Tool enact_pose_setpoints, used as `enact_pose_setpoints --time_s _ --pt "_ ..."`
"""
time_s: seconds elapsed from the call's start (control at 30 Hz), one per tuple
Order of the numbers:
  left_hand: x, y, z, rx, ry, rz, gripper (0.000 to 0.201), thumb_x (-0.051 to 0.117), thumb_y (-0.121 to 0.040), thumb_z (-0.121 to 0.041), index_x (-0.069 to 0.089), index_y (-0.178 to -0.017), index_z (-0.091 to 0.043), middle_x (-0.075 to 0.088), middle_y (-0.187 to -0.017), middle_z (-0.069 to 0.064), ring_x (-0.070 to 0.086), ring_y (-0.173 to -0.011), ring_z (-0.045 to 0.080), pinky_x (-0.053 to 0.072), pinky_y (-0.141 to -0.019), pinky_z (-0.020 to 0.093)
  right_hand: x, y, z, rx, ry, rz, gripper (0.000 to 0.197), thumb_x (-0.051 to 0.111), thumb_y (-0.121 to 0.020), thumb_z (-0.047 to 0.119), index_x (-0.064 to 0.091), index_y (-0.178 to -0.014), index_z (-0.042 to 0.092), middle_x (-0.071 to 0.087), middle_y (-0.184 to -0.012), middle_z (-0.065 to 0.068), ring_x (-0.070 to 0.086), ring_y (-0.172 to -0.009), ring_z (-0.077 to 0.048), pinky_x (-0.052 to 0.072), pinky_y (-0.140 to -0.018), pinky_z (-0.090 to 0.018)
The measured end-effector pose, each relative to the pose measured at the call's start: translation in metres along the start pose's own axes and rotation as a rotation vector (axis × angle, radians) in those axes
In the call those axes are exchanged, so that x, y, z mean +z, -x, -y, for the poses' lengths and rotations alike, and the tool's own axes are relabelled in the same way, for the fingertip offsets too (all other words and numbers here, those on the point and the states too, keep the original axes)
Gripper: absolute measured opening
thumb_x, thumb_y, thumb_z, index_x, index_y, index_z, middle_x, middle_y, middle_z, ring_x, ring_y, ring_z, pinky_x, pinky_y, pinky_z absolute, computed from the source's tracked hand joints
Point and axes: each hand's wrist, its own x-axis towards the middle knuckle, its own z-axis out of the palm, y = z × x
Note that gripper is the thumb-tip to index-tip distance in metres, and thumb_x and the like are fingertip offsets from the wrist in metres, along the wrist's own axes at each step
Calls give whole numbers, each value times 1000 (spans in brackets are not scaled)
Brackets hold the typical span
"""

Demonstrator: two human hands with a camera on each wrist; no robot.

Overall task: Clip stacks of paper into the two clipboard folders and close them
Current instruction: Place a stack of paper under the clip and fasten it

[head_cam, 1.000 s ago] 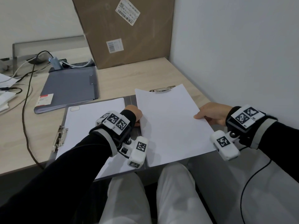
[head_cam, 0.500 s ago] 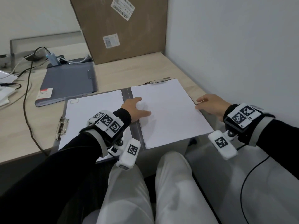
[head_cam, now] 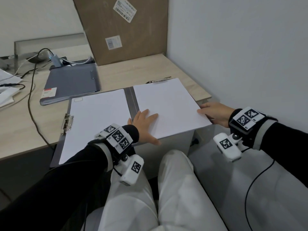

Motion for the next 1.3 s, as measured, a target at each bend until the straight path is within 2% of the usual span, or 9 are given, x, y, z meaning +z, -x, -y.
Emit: enact_pose_setpoints --time_s 0.1,0.23,0.37,0.57,0.67,0.77,0.93,1.2,1.3 --pt "-3 2 1 4 29 15 110 71 -66 -56 4 -150 -35 -8 -160 -1 -11 -148 26 -2 -117 54 -2 4 0 -5 -17 28 31 50 -96 12 53 -125 1 61 -79 -4 58 -52 -5 42 -59 -25" --pt "-3 3 1 1 39 24 109 71 -67 -57 4 -150 -35 -9 -160 -1 -12 -148 25 -3 -117 53 -7 8 -3 -16 16 130 36 55 -94 19 52 -129 13 64 -100 -2 58 -79 -15 42 -69 -26" --pt "-5 3 2 2 37 41 111 71 -67 -57 2 -151 -33 -10 -160 0 -12 -148 25 -2 -118 53 -11 8 -11 -11 13 181 38 55 -95 18 48 -132 22 63 -94 2 59 -65 -6 47 -66 -24" --pt "-3 1 -1 -18 19 15 110 69 -66 -61 4 -150 -34 -7 -160 0 -10 -148 25 0 -118 53 -16 16 -14 -41 -28 205 41 56 -93 11 41 -125 33 64 -99 4 60 -85 -11 50 -83 -30" --pt "0 0 -1 -24 17 0 109 69 -66 -61 4 -150 -34 -7 -160 0 -10 -148 25 -1 -118 53 -22 23 -19 -130 88 305 63 65 -86 3 39 -133 38 63 -113 12 60 -98 -1 51 -77 -18" --pt "0 0 -1 -31 13 -4 109 69 -66 -60 4 -150 -34 -7 -160 -1 -10 -148 25 -1 -118 52 -23 23 -25 -218 211 300 84 75 -76 4 34 -143 34 55 -131 16 45 -120 10 41 -89 -15" --pt "-1 2 0 -25 40 1 111 71 -66 -58 3 -151 -34 -9 -160 1 -11 -148 24 -1 -118 52 -22 19 -27 -249 264 162 85 77 -75 7 34 -146 25 53 -126 7 36 -136 -14 24 -102 -27" --pt "-4 4 0 -2 -11 26 111 70 -67 -59 0 -150 -35 -14 -159 8 -11 -148 27 0 -118 52 -20 17 -30 -243 253 90 78 76 -76 5 40 -143 19 56 -134 -4 42 -133 -15 33 -100 -27" --pt "-4 4 1 -1 -19 32 110 70 -67 -59 1 -150 -37 -14 -160 7 -11 -148 27 -1 -118 52 -21 15 -33 -237 238 103 81 78 -74 7 39 -143 21 58 -133 -6 45 -133 -17 43 -105 -36"
